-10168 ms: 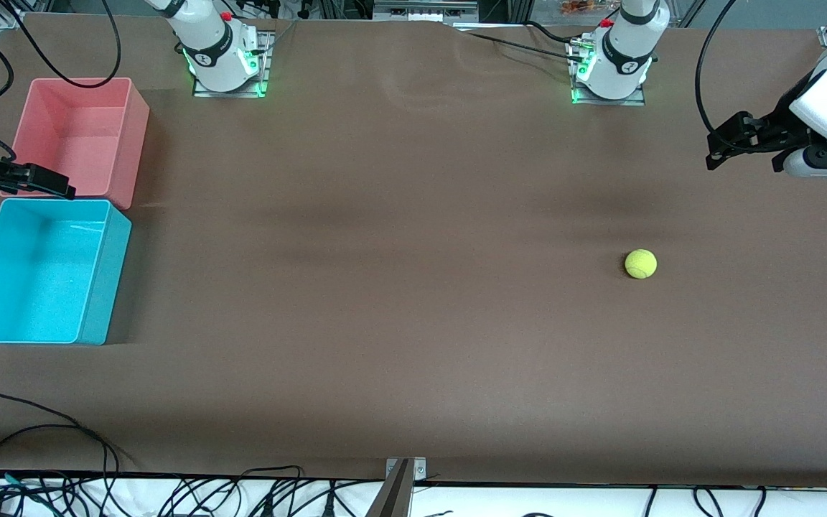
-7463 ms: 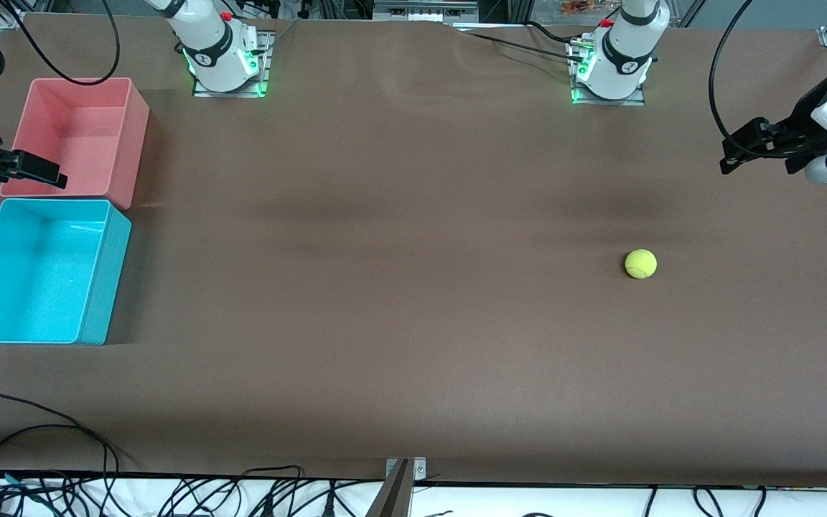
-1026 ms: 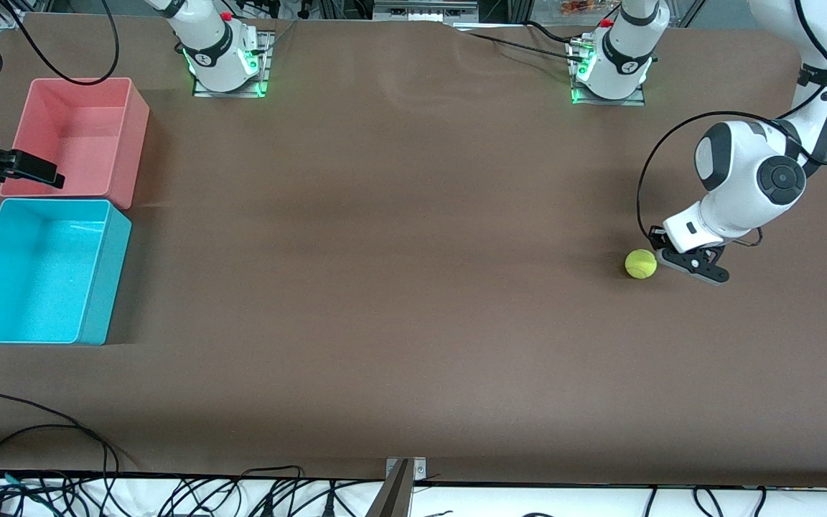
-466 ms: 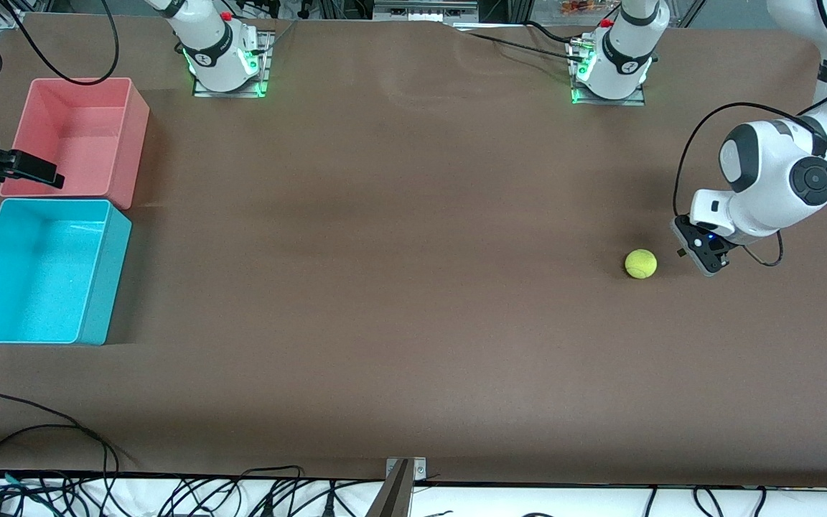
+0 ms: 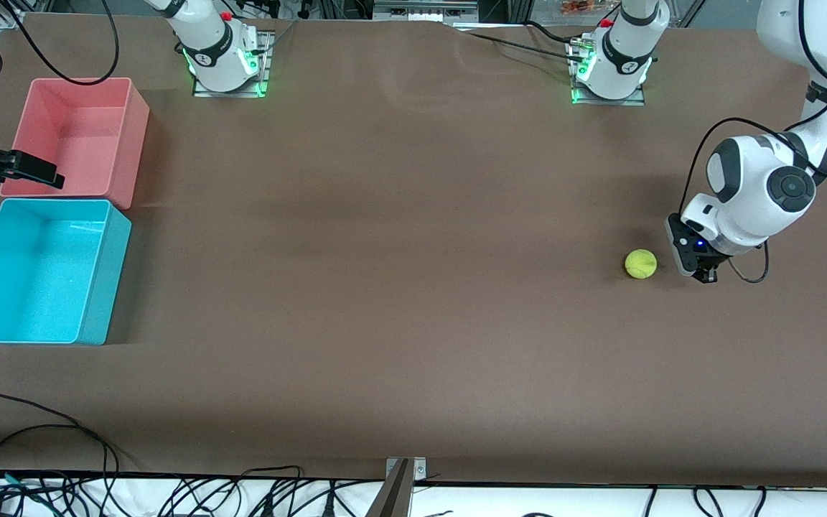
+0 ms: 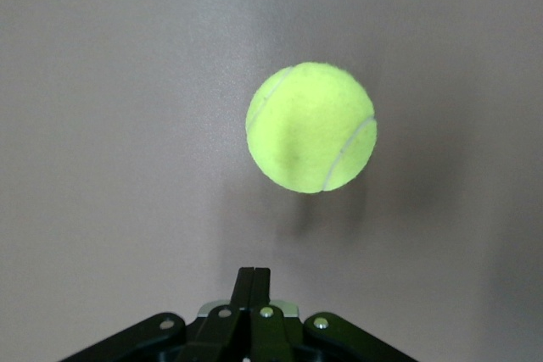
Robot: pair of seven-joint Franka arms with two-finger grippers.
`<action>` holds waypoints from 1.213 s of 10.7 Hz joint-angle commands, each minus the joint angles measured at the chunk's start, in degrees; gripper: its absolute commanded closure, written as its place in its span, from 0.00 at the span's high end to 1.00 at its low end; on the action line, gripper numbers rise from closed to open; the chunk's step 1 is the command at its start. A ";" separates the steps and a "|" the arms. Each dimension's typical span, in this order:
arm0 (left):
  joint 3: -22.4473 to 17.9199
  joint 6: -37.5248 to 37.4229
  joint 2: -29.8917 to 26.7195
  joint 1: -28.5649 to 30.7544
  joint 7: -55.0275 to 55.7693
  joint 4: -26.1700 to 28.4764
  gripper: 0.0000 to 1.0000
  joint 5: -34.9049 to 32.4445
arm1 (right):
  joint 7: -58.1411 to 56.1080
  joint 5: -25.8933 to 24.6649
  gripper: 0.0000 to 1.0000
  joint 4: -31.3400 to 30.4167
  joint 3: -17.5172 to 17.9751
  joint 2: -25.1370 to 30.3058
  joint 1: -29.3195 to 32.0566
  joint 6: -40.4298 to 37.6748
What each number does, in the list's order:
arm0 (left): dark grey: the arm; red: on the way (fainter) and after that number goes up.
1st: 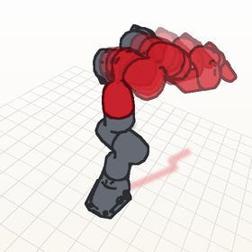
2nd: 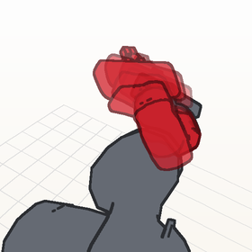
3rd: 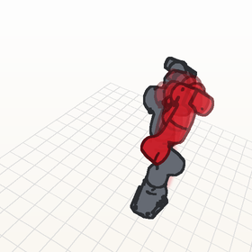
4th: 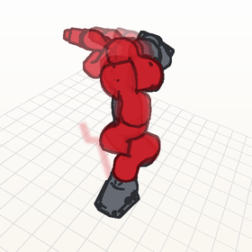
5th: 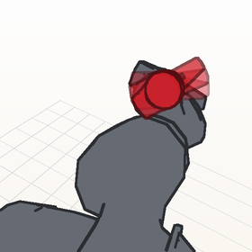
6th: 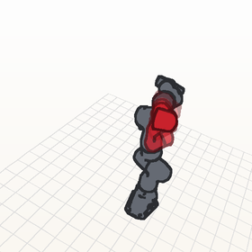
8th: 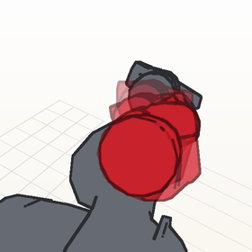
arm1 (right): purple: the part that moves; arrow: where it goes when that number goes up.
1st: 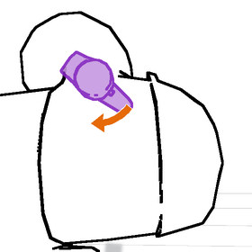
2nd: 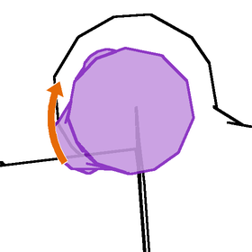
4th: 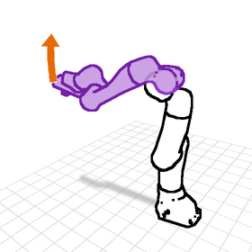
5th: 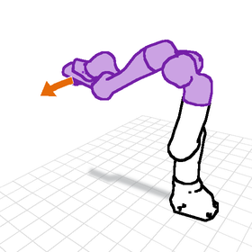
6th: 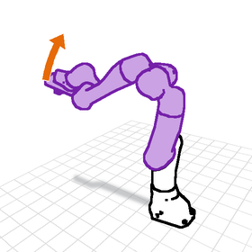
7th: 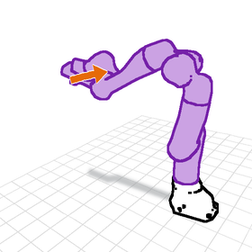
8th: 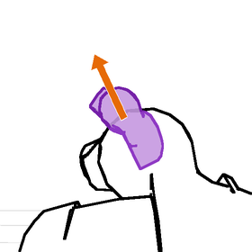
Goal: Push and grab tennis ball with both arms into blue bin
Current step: 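Push the tennis ball with the closed left gripper toward the table middle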
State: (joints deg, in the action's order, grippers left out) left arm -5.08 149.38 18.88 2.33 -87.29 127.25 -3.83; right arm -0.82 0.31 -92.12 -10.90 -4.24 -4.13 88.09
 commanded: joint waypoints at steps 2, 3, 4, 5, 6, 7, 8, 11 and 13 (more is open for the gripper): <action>-0.11 2.24 2.47 0.48 -4.82 -0.60 0.00 2.13 | -0.33 -0.48 1.00 0.36 -0.71 -0.07 -0.70 -0.55; -0.11 2.24 3.17 0.48 -4.91 -0.60 0.00 3.29 | -0.33 -0.48 1.00 0.36 -0.71 -0.07 -0.70 -0.55; -0.11 2.24 3.36 0.40 -4.91 -0.60 0.00 4.17 | -0.33 -0.48 1.00 0.36 -0.71 -0.07 -0.70 -0.55; -0.11 2.24 3.36 0.31 -4.91 -0.60 0.00 5.39 | -0.33 -0.48 1.00 0.36 -0.71 -0.07 -0.70 -0.46; -0.11 2.24 3.44 0.22 -4.91 -0.60 0.00 6.80 | -0.33 -0.48 1.00 0.36 -0.71 -0.07 -0.70 -0.46; -0.11 2.24 3.97 0.05 -4.91 -0.60 0.00 7.86 | -0.33 -0.48 1.00 0.36 -0.71 -0.07 -0.70 -0.46; -0.11 2.24 4.15 0.04 -5.00 -0.60 0.00 7.87 | -0.33 -0.48 1.00 0.36 -0.71 -0.07 -0.70 -0.46; -0.02 2.24 5.37 -0.48 -4.82 -1.12 0.00 7.96 | -0.33 -0.48 1.00 0.36 -0.71 -0.07 -0.70 -0.46; 0.85 2.32 6.25 -1.35 -4.39 -1.30 0.00 9.18 | -0.33 -0.48 1.00 0.36 -0.71 -0.07 -0.70 -0.46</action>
State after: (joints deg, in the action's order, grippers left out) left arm -4.84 150.97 23.30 2.24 -90.31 127.17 2.26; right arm -0.82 0.31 -92.12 -10.92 -4.39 -4.13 88.09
